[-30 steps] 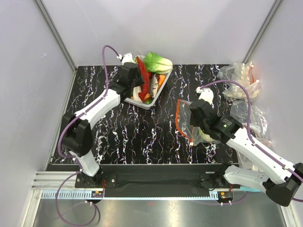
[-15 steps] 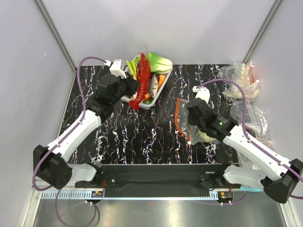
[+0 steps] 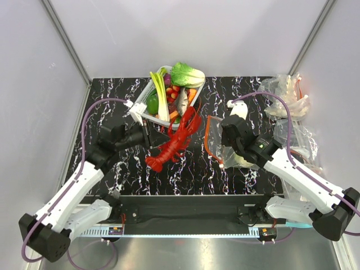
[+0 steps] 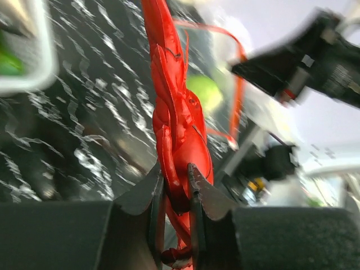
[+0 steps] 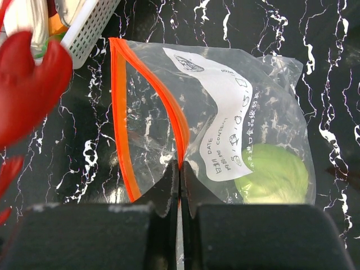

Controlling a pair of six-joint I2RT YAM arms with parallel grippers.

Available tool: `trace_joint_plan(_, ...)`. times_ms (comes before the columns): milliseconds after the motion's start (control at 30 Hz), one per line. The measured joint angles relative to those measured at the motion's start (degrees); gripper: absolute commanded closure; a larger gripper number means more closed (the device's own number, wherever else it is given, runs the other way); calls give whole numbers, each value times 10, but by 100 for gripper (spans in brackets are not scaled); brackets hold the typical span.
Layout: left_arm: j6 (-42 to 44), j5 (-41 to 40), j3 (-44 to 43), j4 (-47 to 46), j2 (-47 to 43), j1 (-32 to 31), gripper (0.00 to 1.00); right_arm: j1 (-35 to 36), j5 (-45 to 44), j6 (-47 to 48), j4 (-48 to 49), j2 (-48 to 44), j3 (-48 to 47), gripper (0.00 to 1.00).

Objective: Place the food in the zip-top bag and seal the zipper
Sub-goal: Place the fake lobster in the zipper food storage bag.

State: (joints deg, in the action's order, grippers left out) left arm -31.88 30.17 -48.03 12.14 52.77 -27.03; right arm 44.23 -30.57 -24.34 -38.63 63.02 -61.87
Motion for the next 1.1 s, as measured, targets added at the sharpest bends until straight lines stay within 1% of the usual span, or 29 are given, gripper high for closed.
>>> trace_joint_plan(233,-15,86,-3,83,-70,0,100,0,-2,2,10,0,1,100)
trace_joint_plan(400,-13,118,-23,157,-70,0,100,0,-1,7,24,-4,5,100)
trace_joint_plan(500,-14,130,-29,179,-57,0,100,0,4,12,34,-9,12,100)
trace_joint_plan(767,-31,151,-30,174,25,-2,100,0,38,21,56,-38,39,100)
trace_joint_plan(1100,-88,159,-65,110,92,-26,100,-1,80,19,67,-67,75,100)
